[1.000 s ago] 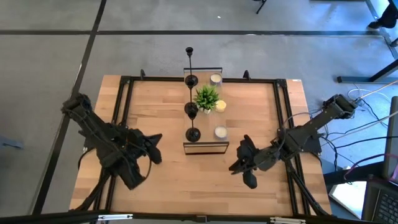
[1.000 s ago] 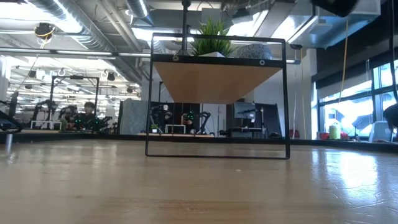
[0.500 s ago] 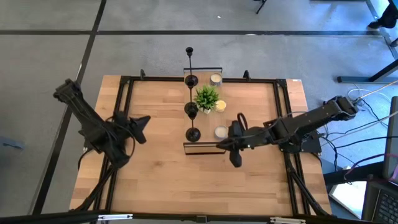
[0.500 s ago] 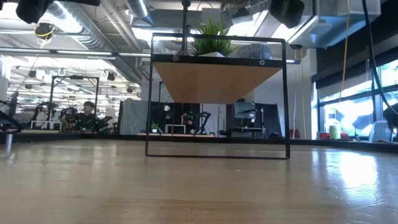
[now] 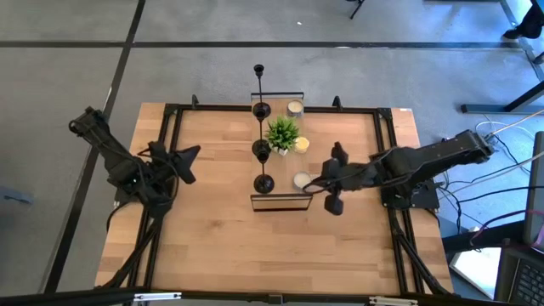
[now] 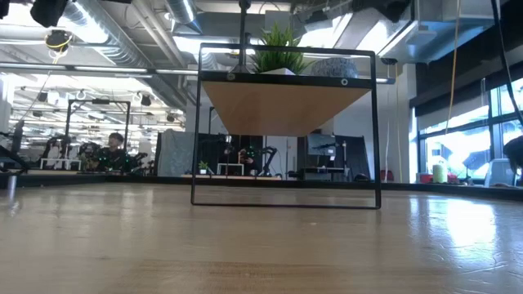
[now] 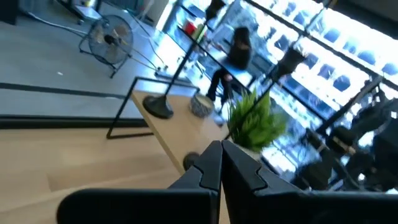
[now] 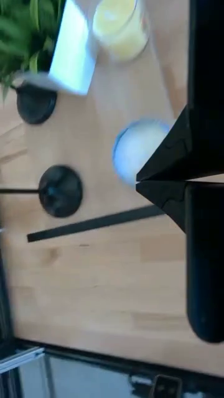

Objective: Pick & Place candle stick holders
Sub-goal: Return to Home Position

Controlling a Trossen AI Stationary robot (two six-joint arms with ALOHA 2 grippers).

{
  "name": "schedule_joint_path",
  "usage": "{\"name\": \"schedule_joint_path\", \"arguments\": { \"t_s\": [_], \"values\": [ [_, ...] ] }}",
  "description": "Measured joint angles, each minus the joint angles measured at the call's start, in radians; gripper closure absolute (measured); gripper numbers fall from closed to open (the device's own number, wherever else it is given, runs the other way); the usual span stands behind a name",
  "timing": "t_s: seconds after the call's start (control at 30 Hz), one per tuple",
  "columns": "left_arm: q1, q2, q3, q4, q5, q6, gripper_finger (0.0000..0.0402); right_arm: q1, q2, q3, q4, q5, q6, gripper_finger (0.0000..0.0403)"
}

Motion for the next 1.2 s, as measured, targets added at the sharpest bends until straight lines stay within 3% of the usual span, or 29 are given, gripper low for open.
{"name": "schedule_joint_path", "arguments": {
  "t_s": [0.17, 0.3, 0.67, 0.83, 1.2],
  "values": [
    [0.077, 0.013, 0.0, 0.067, -0.01, 0.04, 0.04, -0.046, -0.082, -0.004, -0.105, -0.032, -0.076, 0.0403],
    [0.133, 0.02, -0.001, 0.117, -0.002, 0.075, 0.04, -0.094, -0.167, -0.097, -0.079, -0.109, -0.118, 0.0403],
    [0.238, 0.024, -0.001, 0.308, 0.063, 0.274, 0.04, -0.196, -0.476, -0.435, 0.161, -0.161, -0.117, 0.0403],
    [0.296, 0.024, -0.001, 0.417, 0.07, 0.394, 0.04, -0.256, -0.606, -0.567, 0.256, -0.234, -0.091, 0.0403],
    [0.497, 0.027, -0.001, 0.614, 0.32, 0.69, 0.04, -0.389, -0.862, -0.669, 0.172, -0.322, -0.162, 0.0403]
  ]
}}
